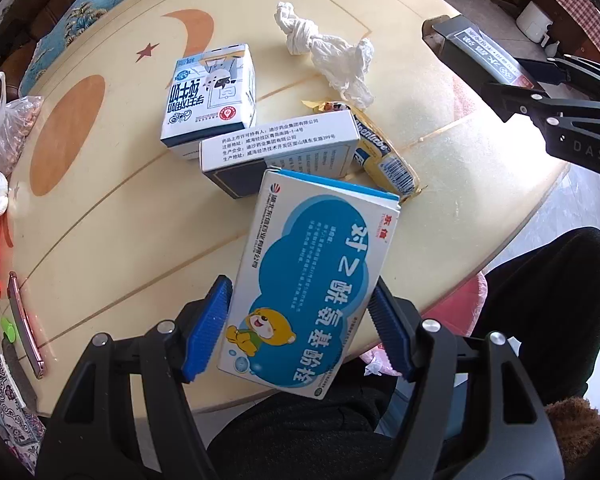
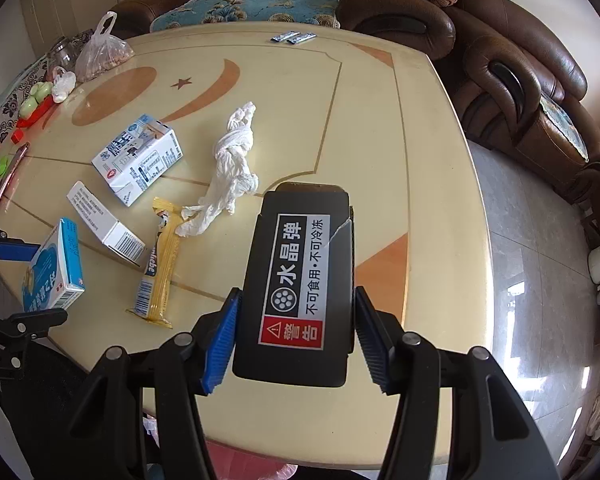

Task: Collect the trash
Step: 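Lift the blue medicine box and black box toward the pink bin with both tools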

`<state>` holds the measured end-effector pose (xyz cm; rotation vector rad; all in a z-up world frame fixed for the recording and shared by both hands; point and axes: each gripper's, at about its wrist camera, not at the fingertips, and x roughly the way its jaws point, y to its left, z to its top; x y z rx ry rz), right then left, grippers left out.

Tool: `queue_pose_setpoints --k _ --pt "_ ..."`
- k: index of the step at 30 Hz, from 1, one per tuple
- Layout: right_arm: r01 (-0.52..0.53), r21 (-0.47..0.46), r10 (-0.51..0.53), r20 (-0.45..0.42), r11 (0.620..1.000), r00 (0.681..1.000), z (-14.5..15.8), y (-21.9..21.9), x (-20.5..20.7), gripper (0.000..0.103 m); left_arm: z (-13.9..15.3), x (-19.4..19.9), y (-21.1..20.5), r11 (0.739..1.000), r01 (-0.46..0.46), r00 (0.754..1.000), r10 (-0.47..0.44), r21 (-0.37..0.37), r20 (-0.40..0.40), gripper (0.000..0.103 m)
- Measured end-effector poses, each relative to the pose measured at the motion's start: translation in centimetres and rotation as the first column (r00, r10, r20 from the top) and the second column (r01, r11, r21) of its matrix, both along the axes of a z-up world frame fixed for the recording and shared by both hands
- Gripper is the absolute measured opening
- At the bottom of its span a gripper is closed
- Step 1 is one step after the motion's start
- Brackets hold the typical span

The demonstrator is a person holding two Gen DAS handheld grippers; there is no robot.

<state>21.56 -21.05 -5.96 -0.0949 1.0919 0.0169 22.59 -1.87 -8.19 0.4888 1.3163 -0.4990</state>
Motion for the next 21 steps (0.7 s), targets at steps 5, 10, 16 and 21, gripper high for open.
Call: queue_pose_setpoints --k 5,10,16,21 --pt "-0.023 0.001 0.023 0.035 1.000 0.999 2.0 0.9 -1.7 0.054 1.4 -1.2 -0.1 1.000 0.001 1.000 -0.001 -0.008 0.022 0.068" --pt "-0.037 0.008 0.037 0.060 0.999 0.998 3.5 1.3 -3.7 0.054 3.0 -2.9 -0.2 1.000 0.002 0.999 -0.001 -0.015 0.054 0.068" --pt "-0.063 -0.001 0.063 0.086 0.998 0.994 5.2 2.5 -6.9 0.054 4.7 -5.5 -0.2 0.999 0.001 0.996 0.002 -0.034 0.088 0.068" --pt "-0.076 -0.005 0.076 0.107 0.997 0.991 6.2 3.3 -10.0 0.054 5.6 -8.0 -0.4 0.998 0.011 0.994 -0.005 -0.056 0.112 0.068"
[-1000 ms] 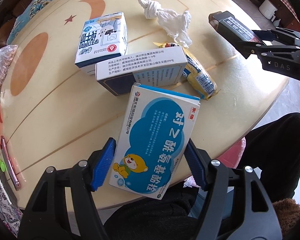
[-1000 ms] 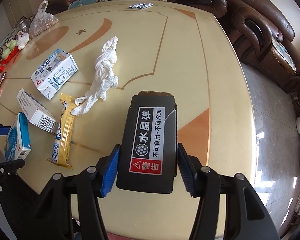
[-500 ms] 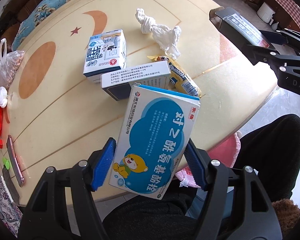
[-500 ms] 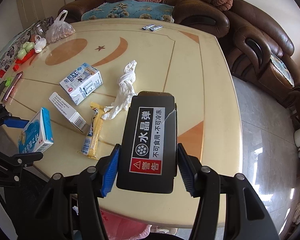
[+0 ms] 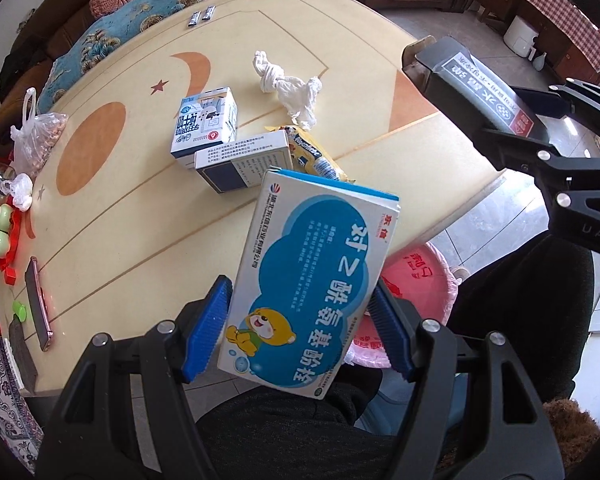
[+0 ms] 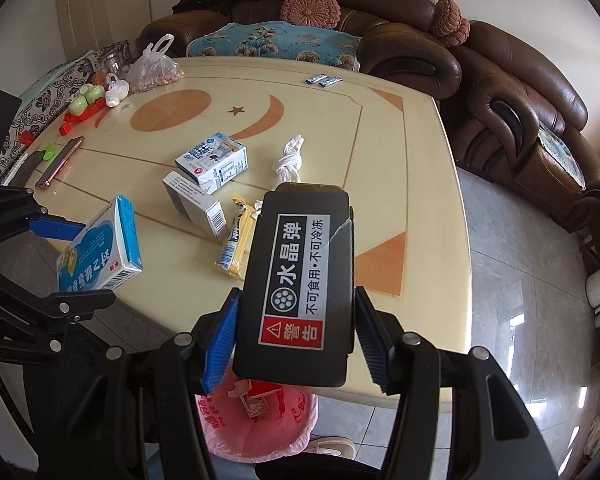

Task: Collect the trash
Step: 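Lift the blue medicine box and black box toward the pink bin with both tools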

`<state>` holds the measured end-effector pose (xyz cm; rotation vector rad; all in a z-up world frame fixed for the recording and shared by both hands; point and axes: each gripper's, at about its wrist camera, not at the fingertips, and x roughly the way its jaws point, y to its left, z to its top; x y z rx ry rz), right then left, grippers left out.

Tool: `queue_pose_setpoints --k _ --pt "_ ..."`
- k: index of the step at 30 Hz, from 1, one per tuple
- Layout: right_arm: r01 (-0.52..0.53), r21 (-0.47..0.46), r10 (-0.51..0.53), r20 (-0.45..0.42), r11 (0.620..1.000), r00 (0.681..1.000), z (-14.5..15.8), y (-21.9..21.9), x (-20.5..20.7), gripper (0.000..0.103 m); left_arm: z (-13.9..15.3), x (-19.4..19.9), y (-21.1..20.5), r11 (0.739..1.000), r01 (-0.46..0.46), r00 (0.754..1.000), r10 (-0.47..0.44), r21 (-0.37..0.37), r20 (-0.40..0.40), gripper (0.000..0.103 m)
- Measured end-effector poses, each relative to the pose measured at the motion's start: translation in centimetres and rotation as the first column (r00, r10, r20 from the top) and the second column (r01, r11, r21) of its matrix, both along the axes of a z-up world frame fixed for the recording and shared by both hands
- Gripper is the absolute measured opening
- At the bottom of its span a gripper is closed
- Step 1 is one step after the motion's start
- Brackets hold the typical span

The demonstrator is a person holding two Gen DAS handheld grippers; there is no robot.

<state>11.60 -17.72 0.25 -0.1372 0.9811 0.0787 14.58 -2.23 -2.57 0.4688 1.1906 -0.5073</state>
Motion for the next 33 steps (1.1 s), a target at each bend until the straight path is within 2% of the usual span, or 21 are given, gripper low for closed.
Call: queue_pose_setpoints --k 9,16,33 --pt "-0.025 0.000 0.025 0.007 1.000 1.000 0.3 1.4 -4.8 0.054 -0.2 -4.1 -0.2 0.999 0.020 1.000 -0.020 -0.028 0.006 0.068" --pt "-0.038 -0.005 0.039 0.007 0.999 0.999 0.1 2.3 -7.0 0.054 -1.0 -6.4 -0.3 0.998 0.042 0.999 -0.042 -0.040 -0.001 0.068" --pt "-0.029 0.021 0.030 -0.071 0.999 0.997 -3.8 2.3 -9.5 0.054 -5.0 -9.0 -1.5 0.996 0.082 0.995 -0.083 -0.033 -0.051 0.068"
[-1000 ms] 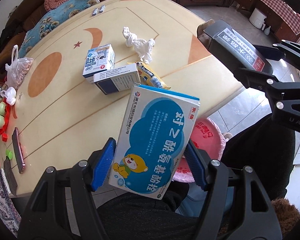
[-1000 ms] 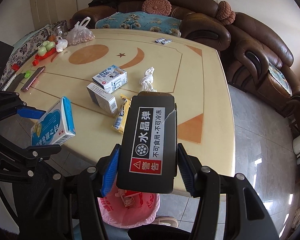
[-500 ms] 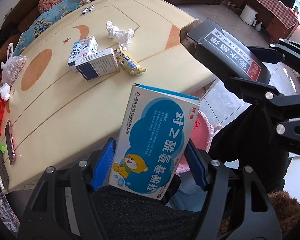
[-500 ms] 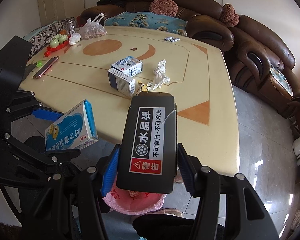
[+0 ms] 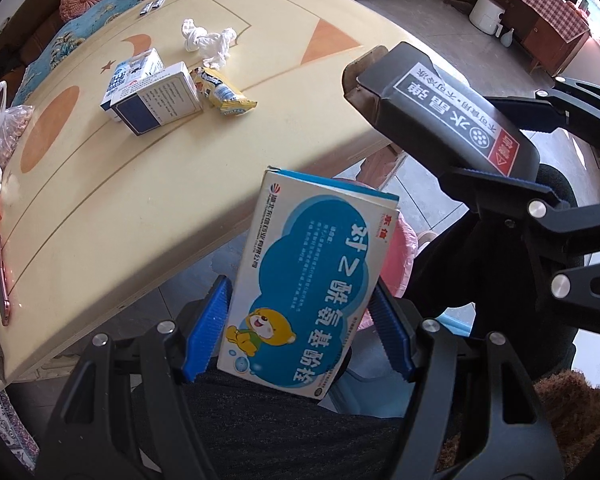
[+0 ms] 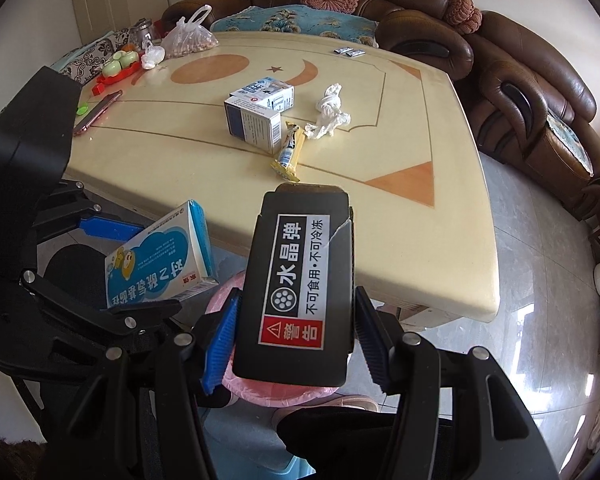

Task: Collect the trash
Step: 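Lift the blue medicine box and black box toward the pink bin with both tools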

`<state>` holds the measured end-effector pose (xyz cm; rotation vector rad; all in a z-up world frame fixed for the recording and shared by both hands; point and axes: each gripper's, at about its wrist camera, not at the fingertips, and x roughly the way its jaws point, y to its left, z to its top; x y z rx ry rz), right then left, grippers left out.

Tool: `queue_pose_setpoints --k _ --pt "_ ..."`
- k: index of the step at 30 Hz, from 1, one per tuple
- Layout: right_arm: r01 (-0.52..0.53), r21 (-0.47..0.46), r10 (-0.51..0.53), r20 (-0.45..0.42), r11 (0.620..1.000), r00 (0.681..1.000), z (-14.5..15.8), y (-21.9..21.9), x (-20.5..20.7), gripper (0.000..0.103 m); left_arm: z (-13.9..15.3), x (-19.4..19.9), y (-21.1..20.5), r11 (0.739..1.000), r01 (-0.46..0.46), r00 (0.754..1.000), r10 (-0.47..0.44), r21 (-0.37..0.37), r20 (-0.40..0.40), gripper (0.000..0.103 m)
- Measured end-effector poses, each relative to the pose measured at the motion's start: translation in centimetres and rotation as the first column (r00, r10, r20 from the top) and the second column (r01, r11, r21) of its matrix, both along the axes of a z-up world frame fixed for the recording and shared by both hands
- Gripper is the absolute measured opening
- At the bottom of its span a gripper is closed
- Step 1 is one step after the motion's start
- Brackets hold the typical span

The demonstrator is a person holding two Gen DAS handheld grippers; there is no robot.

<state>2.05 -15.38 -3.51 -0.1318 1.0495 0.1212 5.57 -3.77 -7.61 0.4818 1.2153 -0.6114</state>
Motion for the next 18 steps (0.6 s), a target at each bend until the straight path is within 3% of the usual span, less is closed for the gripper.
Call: queue_pose_setpoints --k 18 --pt "0.045 0.030 -0.040 -0.146 0.999 0.988 -7.7 -1.3 0.2 0.054 -7.3 0.5 -1.6 1.000 0.007 0.994 -0.009 -0.013 -0.110 0.068"
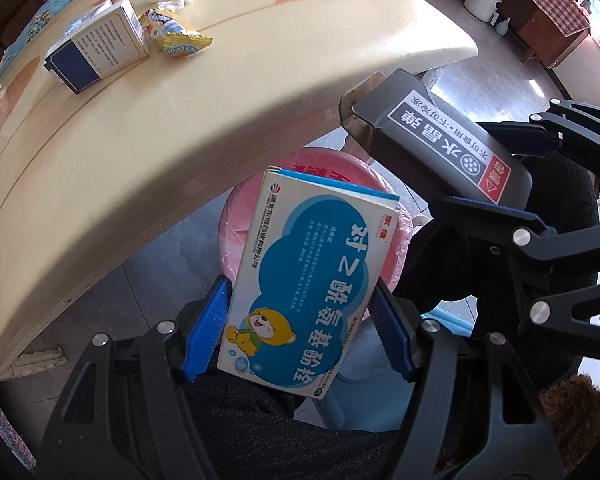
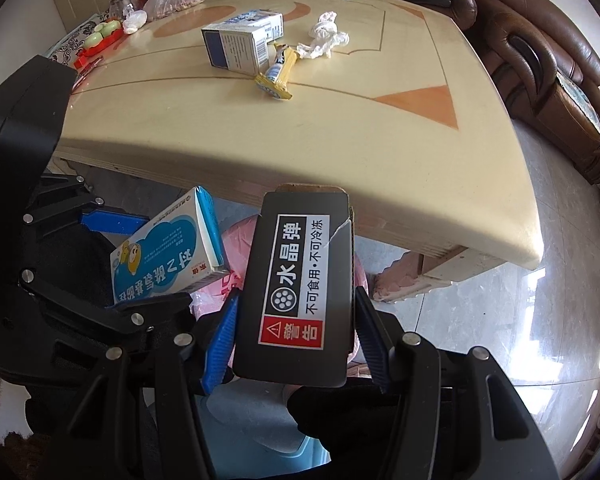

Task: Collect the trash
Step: 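Lift the blue medicine box and black box toward the pink bin with both tools, then open both tools over the pink bin to drop both boxes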

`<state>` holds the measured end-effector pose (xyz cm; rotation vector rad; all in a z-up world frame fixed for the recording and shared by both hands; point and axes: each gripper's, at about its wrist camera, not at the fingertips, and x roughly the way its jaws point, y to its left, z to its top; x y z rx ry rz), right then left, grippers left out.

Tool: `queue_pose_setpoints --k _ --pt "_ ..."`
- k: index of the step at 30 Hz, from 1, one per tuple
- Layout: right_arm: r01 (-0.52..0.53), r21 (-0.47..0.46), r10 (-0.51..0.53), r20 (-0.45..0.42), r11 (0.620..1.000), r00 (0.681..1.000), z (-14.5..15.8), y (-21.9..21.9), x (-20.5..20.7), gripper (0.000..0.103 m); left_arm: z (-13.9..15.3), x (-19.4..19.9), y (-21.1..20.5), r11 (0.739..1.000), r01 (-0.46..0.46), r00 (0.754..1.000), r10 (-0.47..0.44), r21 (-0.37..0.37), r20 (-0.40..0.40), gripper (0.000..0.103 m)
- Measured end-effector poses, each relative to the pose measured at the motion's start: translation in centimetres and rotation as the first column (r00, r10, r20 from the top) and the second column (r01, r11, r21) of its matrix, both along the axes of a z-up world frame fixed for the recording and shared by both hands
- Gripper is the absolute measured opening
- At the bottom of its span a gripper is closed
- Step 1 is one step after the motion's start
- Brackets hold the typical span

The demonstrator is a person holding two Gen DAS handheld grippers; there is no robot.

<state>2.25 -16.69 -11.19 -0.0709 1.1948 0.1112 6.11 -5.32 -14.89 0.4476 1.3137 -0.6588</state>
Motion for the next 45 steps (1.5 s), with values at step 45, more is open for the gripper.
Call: queue_pose_setpoints --k 45 --pt "0.066 0.044 -0.052 -0.260 0.997 0.964 -16.2 -1.7 4.7 0.063 -16.8 5.2 0.6 0.983 -0.154 0.937 0.176 0.096 -0.300 0.069"
